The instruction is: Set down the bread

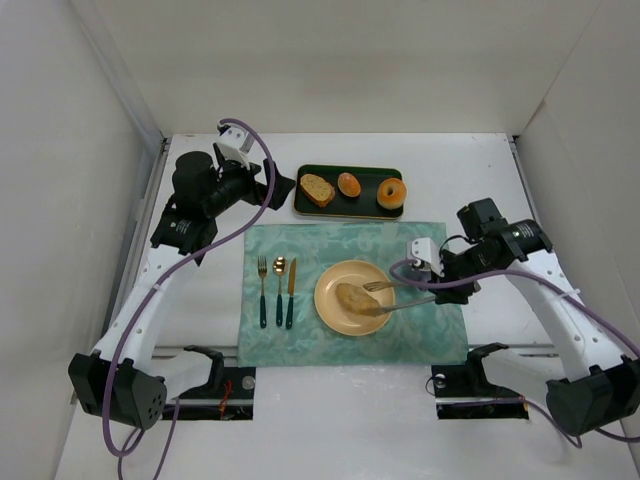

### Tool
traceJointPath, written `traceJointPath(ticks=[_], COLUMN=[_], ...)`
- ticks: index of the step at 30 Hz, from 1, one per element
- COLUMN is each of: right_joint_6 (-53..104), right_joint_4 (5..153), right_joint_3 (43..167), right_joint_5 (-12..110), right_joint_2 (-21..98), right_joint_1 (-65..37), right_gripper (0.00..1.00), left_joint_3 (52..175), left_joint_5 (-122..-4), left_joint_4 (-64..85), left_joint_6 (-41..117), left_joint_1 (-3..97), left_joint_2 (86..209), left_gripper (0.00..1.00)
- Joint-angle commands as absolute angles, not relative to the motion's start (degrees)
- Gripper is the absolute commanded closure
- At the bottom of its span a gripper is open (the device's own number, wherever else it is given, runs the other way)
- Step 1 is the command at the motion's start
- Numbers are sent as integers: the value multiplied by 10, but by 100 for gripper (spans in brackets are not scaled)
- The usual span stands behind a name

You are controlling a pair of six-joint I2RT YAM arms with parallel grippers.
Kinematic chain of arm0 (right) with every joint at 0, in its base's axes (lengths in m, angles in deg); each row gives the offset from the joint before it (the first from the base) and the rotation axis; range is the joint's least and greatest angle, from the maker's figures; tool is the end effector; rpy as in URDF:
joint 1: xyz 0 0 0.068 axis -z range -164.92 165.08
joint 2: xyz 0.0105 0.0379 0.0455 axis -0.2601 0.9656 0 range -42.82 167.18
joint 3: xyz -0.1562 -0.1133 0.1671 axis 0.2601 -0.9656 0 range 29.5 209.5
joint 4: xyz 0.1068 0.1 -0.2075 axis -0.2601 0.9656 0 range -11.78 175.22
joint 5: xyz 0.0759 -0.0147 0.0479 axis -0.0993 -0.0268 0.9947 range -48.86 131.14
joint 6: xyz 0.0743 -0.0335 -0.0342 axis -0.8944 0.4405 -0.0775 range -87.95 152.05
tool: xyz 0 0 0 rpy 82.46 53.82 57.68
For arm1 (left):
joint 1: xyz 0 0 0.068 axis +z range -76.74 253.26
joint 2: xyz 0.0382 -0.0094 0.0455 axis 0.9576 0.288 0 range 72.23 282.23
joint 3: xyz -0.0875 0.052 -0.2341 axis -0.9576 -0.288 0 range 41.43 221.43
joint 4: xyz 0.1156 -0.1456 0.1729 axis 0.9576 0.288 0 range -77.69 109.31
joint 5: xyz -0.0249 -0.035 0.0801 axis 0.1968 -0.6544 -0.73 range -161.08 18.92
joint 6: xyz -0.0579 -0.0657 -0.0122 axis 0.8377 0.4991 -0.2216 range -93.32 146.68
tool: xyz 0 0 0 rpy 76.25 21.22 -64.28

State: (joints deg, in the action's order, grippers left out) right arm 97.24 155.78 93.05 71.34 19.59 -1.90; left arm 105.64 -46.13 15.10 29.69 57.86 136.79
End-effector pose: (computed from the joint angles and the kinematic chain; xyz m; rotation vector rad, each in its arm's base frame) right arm 0.1560 0.0889 0.2582 -1.8163 1.9531 0.5267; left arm 0.2771 -0.1109 0.3861 0.5119 1.5728 -0.5988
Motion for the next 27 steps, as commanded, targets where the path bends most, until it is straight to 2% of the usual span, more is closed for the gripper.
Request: traceJointPath(ticks=[1,3,15,22,27], right_joint_6=[977,977,946,816,750], right_joint_4=[1555,1550,1523,1392,1283], right_joint_3=[928,922,936,973,978], right_joint_5=[715,715,736,728,716], right_joint_2=[175,175,141,111,117], right_joint_1=[-24,-24,-24,-24,20], right_gripper=[47,44,44,47,47], left_joint_3=[1054,1054,1054,1054,1054], left_joint_5=[-461,-461,-466,-466,-466], left_joint_4=[127,127,127,127,127], left_joint_6=[290,290,284,284,284], left_joint_1=[577,577,577,577,577], left_joint_2=[1363,1363,1363,1363,1358], left_gripper=[0,0,0,0,0])
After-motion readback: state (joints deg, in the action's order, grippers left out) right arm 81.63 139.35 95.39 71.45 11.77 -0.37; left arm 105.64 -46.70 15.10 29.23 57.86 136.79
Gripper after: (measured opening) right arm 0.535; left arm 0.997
